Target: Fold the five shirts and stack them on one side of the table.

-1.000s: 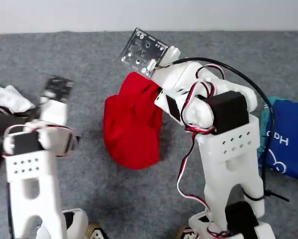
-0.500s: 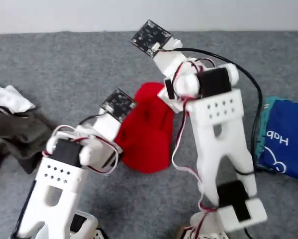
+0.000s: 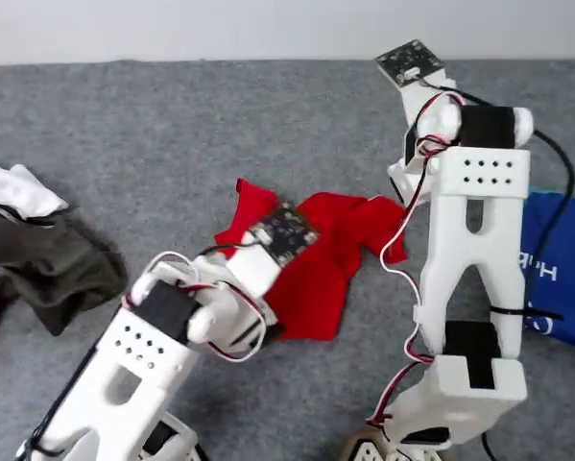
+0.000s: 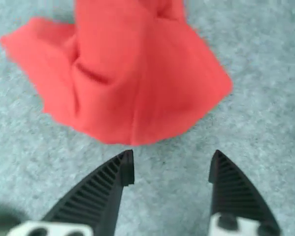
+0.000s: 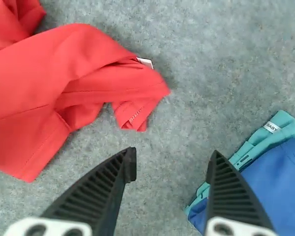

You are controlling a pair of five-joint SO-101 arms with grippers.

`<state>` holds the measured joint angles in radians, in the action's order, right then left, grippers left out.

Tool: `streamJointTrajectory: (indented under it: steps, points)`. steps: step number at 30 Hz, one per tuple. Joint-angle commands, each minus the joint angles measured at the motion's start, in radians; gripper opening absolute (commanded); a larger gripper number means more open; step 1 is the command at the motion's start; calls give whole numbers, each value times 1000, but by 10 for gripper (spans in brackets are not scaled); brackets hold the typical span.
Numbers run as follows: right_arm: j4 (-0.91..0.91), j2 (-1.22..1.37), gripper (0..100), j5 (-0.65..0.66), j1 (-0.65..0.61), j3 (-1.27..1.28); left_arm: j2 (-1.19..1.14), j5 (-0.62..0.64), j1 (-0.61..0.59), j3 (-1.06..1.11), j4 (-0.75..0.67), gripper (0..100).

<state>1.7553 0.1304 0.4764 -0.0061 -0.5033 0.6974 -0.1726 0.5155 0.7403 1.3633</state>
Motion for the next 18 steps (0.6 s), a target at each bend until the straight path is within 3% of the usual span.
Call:
streamJointTrajectory:
  steps: [1,12,18]
  points:
    - [42,-93,234,-9,15,-40,-89,11,32,-36,-41,254]
    - [39,-282,234,-8,16,262,-494,9,166,-277,-44,254]
    - [39,-329,234,-8,47,313,-707,6,170,-340,-46,250]
